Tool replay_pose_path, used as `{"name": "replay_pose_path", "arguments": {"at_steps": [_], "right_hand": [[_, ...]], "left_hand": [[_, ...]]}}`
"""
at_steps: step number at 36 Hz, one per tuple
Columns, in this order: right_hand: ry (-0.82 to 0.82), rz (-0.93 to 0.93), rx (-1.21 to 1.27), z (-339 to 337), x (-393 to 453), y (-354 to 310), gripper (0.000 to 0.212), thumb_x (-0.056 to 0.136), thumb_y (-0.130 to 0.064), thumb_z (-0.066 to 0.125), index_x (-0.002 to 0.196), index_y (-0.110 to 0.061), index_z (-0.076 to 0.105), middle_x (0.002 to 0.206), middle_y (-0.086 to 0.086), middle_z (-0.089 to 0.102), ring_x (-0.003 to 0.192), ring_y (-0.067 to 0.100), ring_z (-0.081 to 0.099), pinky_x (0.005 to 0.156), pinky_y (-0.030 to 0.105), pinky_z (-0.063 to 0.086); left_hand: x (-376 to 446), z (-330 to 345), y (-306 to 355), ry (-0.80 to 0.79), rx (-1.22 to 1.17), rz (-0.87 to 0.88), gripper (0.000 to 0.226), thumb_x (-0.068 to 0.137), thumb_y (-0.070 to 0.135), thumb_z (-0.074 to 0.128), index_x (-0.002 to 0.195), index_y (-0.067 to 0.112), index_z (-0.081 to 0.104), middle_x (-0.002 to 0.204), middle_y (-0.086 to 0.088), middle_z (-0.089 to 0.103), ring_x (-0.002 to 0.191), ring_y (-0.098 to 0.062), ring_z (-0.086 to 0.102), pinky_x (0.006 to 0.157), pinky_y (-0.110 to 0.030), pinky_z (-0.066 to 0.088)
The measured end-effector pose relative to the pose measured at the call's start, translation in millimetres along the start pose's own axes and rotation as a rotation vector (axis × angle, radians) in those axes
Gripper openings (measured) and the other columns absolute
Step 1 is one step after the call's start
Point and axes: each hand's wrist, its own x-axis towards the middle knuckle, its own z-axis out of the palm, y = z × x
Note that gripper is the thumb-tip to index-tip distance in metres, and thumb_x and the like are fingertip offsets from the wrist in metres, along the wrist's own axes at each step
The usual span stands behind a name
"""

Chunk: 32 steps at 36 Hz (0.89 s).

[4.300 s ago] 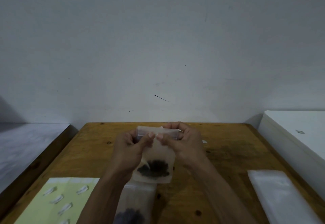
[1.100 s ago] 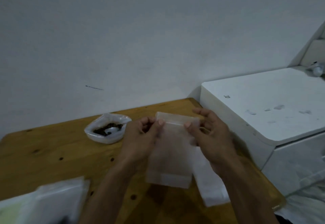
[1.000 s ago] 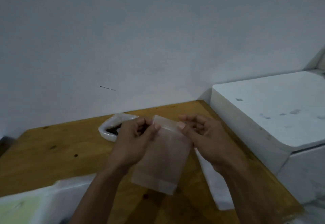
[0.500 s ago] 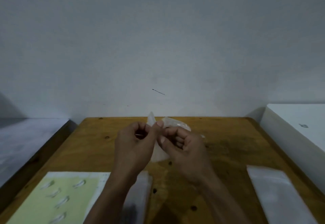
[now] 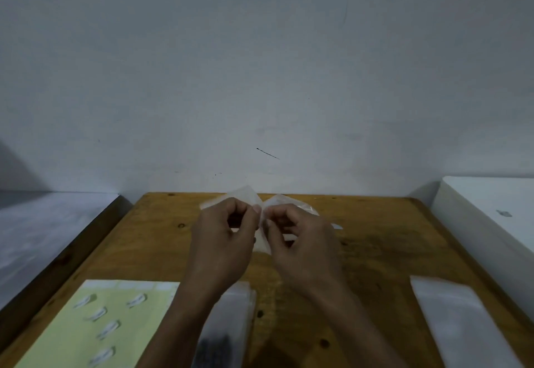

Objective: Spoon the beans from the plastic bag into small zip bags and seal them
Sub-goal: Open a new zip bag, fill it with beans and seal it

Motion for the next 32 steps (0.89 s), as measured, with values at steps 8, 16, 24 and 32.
{"name": "replay_pose_path", "arguments": {"at_steps": [8, 16, 24, 32], "right_hand": [[0.216, -0.04, -0.131, -5.9, 3.2, 9.1, 0.008, 0.094, -0.013, 0.066, 0.096, -0.02, 0.068, 0.084, -0.012, 0.064, 0.074, -0.009, 0.06, 0.061, 0.0, 0.044], [0.098, -0.064, -0.122, -9.9, -0.1, 9.7, 0.019, 0.096, -0.011, 0.062, 0.092, -0.028, 0.056, 0.088, -0.013, 0.062, 0.08, 0.003, 0.065, 0.063, 0.013, 0.053], [-0.111, -0.009, -0.295, -21.7, 7.6, 6.4, 0.038, 0.095, -0.002, 0.055, 0.122, -0.022, 0.071, 0.128, -0.008, 0.067, 0.115, 0.003, 0.058, 0.09, 0.005, 0.042], [-0.201, 0.152, 0.025, -23.1, 9.8, 11.8, 0.033, 0.082, -0.011, 0.079, 0.112, -0.022, 0.072, 0.102, -0.016, 0.067, 0.081, 0.006, 0.068, 0.068, 0.023, 0.059]], "left_hand": [[-2.2, 5.8, 11.3, 0.039, 0.211, 0.065, 0.023, 0.092, 0.032, 0.057, 0.074, 0.019, 0.063, 0.07, 0.007, 0.066, 0.068, -0.006, 0.066, 0.066, -0.043, 0.06], [-3.8, 10.0, 16.8, -0.015, 0.425, 0.133, 0.029, 0.096, 0.024, 0.056, 0.068, 0.015, 0.059, 0.06, 0.0, 0.058, 0.057, -0.014, 0.056, 0.053, -0.032, 0.044], [0.3, 1.1, 16.1, -0.121, 0.491, 0.193, 0.03, 0.093, 0.024, 0.06, 0.066, 0.011, 0.061, 0.058, -0.002, 0.057, 0.058, -0.017, 0.053, 0.05, -0.022, 0.04], [2.9, -19.9, 0.4, -0.339, 0.524, 0.385, 0.098, 0.061, 0.075, 0.066, 0.143, 0.036, 0.032, 0.143, 0.018, 0.032, 0.132, -0.002, 0.027, 0.098, -0.02, 0.034]]}}
